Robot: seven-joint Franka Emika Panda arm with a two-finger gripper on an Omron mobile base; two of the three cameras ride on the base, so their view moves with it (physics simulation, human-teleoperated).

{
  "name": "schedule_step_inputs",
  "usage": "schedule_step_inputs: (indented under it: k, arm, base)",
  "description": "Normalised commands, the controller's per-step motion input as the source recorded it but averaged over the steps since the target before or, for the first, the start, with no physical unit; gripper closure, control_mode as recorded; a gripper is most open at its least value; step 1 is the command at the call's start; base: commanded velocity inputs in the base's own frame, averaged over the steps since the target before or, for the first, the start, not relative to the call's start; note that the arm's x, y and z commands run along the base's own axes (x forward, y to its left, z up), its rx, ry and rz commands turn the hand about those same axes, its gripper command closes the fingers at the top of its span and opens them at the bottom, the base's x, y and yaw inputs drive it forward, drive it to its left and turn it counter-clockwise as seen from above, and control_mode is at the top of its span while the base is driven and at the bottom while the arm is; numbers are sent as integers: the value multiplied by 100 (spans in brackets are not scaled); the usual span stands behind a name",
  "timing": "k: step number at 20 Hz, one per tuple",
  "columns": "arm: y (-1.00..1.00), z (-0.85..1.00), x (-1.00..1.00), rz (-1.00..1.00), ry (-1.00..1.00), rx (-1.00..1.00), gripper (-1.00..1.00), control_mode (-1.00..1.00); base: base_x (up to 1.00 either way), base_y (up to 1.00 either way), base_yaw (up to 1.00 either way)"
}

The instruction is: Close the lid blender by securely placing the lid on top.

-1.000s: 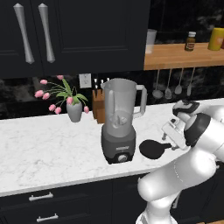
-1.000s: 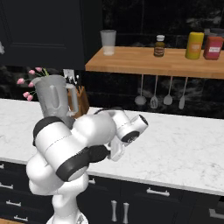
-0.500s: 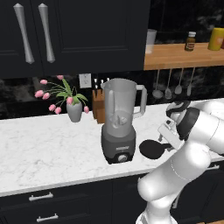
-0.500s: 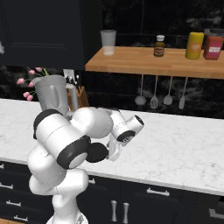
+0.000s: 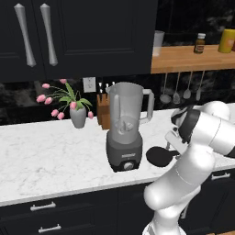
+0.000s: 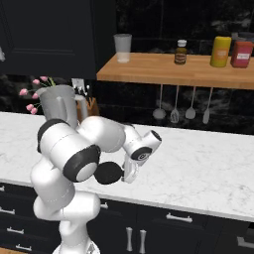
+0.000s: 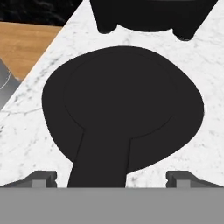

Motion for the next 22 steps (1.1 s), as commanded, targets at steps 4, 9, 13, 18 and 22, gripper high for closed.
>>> schedule_step_inputs:
  k: [4,9,13,18,22]
  arm:
    - [1,-10,0,0,0,-8,-100,-100]
    - [31,-3,0,0,-1,-4,100,-100]
    - [40,0,0,0,-1,-1,100,-100]
    - [0,0,0,0,0,0,100,-100]
    - [-1,11,-6,0,-9,3,100,-100]
  base:
    - [0,0,0]
    - [0,0,0]
    - [0,0,0]
    - [0,0,0]
    - [0,0,0]
